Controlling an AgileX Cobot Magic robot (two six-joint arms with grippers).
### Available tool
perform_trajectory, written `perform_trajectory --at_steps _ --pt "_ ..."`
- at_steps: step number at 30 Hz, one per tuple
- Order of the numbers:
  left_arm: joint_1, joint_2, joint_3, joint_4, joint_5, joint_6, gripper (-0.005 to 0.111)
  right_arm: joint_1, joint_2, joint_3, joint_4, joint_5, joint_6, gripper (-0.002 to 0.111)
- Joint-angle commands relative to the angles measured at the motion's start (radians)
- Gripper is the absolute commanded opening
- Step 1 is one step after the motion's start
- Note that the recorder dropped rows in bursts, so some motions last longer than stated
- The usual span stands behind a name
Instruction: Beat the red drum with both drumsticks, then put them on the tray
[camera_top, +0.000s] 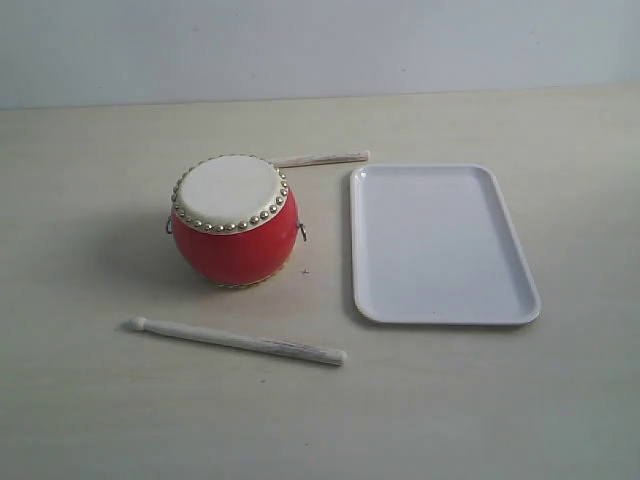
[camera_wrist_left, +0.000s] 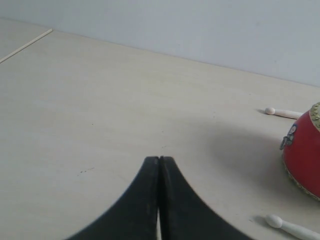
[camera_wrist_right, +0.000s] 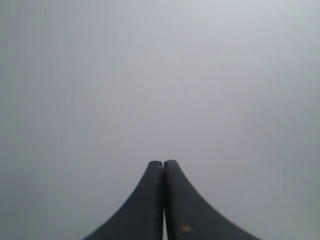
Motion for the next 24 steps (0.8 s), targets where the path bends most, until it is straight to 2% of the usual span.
perform_trajectory --at_steps 1,6,9,13,17,24 --pt "0.001 -0.005 0.004 0.001 -0.007 -0.005 0.0 -0.006 0.28 -0.226 -0.103 -0.027 0.025 0.0" --pt "0.001 -0.005 0.004 0.001 -0.007 -0.005 0.0 -0.005 0.729 -0.582 -0.252 0.168 0.061 0.0" --pt "0.001 -0.005 0.004 0.001 -0.007 -0.005 0.0 -0.005 0.999 -0.843 -0.382 0.44 0.072 0.0" --pt "0.001 -0.005 0.004 0.001 -0.007 -0.005 0.0 -0.005 1.319 -1.166 -0.383 0.806 -0.03 0.0" --pt "0.001 -0.005 0.004 0.001 -0.007 -0.005 0.0 0.001 1.537 -1.357 -0.291 1.03 -0.208 0.0" --pt "0.001 -0.005 0.004 0.001 -0.007 -0.005 0.0 0.008 1.758 -1.597 -0.041 1.276 -0.563 0.0"
